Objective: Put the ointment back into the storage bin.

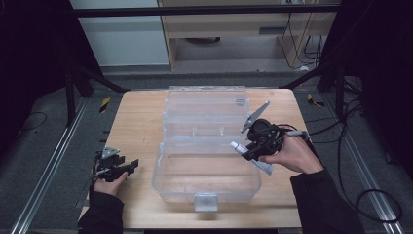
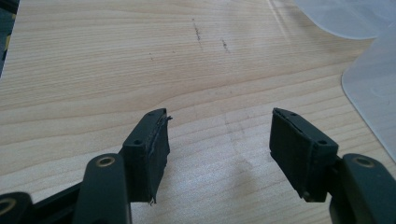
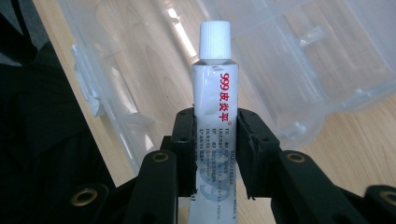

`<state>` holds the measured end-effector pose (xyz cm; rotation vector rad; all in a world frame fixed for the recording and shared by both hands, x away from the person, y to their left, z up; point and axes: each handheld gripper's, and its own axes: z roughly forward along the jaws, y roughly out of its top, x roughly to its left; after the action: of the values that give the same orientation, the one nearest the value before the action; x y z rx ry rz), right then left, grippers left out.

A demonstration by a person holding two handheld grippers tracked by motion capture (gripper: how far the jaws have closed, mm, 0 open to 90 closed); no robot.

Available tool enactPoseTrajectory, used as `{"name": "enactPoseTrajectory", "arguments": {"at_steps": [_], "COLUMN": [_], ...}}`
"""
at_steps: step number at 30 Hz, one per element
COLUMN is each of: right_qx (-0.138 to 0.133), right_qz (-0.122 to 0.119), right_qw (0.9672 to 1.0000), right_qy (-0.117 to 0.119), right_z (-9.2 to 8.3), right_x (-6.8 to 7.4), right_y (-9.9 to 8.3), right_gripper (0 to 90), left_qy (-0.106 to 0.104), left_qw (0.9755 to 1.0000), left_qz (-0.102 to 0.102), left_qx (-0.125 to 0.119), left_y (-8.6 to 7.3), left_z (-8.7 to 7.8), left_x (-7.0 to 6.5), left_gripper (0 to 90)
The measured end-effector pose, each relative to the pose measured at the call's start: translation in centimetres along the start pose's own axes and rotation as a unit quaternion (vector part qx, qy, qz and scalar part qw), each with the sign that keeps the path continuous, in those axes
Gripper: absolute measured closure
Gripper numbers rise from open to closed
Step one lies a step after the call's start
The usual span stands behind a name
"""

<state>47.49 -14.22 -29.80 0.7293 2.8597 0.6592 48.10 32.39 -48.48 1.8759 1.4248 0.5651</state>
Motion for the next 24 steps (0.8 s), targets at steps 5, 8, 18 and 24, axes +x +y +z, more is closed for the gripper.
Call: {"name": "enactPoseTrajectory", "arguments": {"at_steps": [5, 8, 18, 24], "right_qx": [0.011, 0.016, 0.031, 0.047], "right_qz": [-0.028, -0.044, -0.083, -0.118], "right_qw": [0.9995, 0.9988, 0.9956, 0.9912], "right_qy": [0.008, 0.014, 0.032, 0.037], "right_z": [1.1, 1.7, 4.0, 5.5], "right_x": [0.6, 1.0, 2.1, 2.8], "right_y": [1.1, 1.7, 2.7, 2.9], "right_gripper": [69.8, 69.8, 69.7, 69.7], "left_qy": [0.0, 0.0, 0.001, 0.001], "left_qw": [1.0, 1.0, 1.0, 1.0], "left_qz": [0.0, 0.0, 0.0, 0.0], "left_qx": [0.0, 0.0, -0.001, -0.001], "left_y": [0.0, 0.0, 0.0, 0.0], "left_z": [0.0, 0.0, 0.0, -0.1], "left_x": [0.0, 0.0, 0.1, 0.1], "left_gripper": [37.2, 37.2, 37.2, 37.2]}}
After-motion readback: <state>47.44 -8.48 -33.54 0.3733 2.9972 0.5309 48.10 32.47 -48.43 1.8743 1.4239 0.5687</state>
